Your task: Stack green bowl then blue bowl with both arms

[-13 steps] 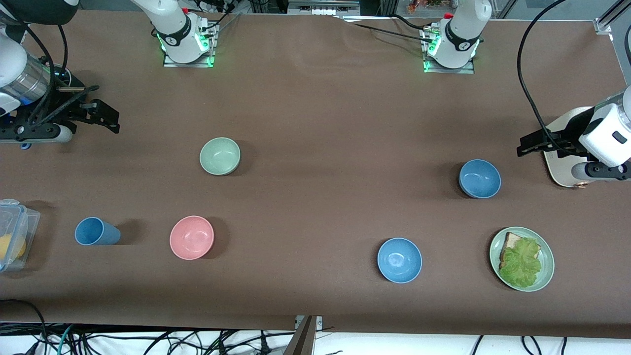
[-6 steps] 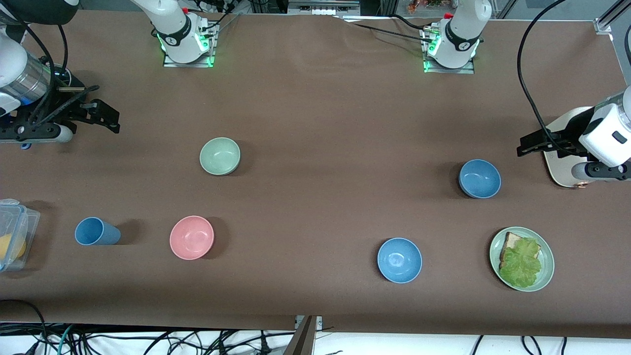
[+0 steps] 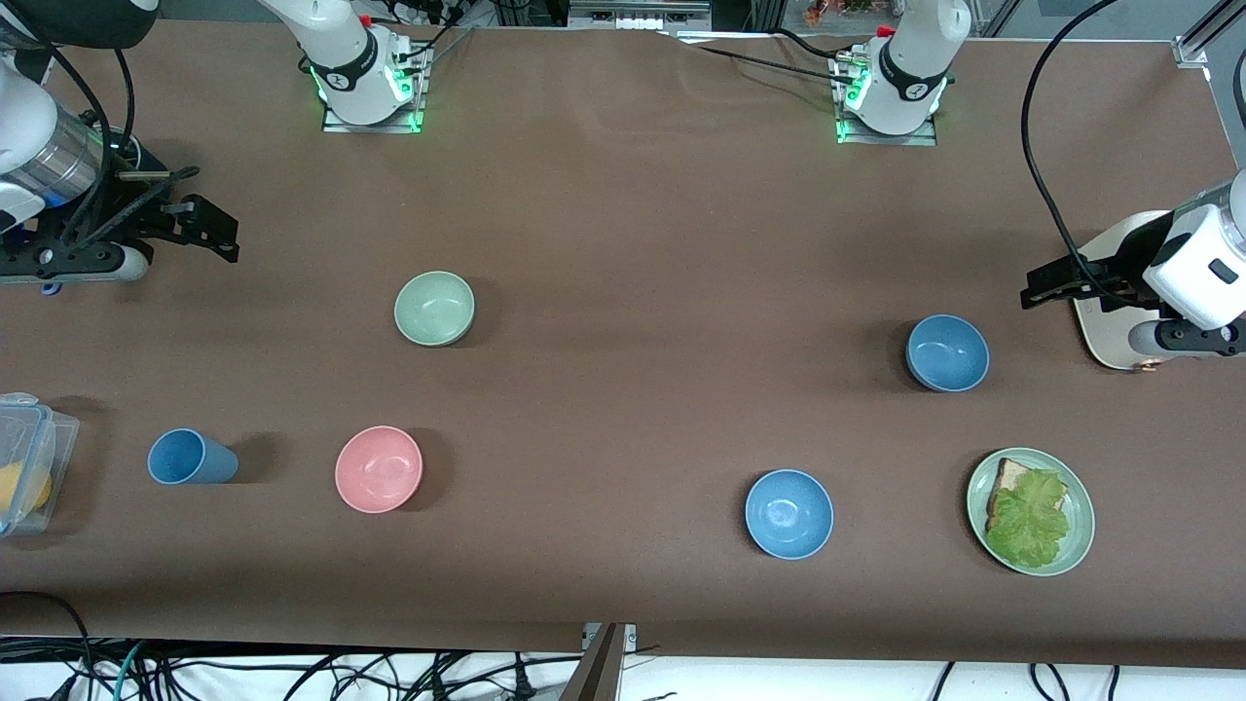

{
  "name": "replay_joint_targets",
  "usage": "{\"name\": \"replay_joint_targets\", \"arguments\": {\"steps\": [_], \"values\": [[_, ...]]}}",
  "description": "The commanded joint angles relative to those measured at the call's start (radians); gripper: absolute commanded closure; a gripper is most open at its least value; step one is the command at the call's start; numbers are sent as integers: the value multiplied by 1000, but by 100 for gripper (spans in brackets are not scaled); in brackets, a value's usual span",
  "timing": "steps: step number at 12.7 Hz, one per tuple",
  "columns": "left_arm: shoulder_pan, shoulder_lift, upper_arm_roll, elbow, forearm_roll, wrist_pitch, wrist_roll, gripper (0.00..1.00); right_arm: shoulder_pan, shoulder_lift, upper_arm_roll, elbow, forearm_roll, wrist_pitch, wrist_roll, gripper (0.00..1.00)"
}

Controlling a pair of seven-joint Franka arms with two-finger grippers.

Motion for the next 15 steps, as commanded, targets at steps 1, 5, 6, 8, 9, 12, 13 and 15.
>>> {"name": "replay_joint_targets", "arguments": {"steps": [1,5,6,8,9,12,13,15], "values": [[-1,4,-3,12,21,-8,29,0,-6,7,6,22,21,-21,-28,0],[-2,4,-3,12,21,-8,28,0,-6,7,6,21,26,-21,-28,0],[-1,4,-3,12,21,-8,28,0,-6,7,4,21,39,-22,-26,0],[-1,4,-3,12,21,-8,29,0,-6,9,4,19,43,-22,-26,0],[-1,4,-3,12,21,-9,29,0,-6,7,4,19,43,-22,-26,0],[-1,4,-3,12,21,-9,28,0,-6,7,4,7,52,-21,-26,0],[-1,4,-3,12,21,-9,26,0,-6,5,4,-8,61,-18,-26,0],[-1,4,-3,12,21,-8,26,0,-6,-5,4,-65,89,2,-26,0]]}}
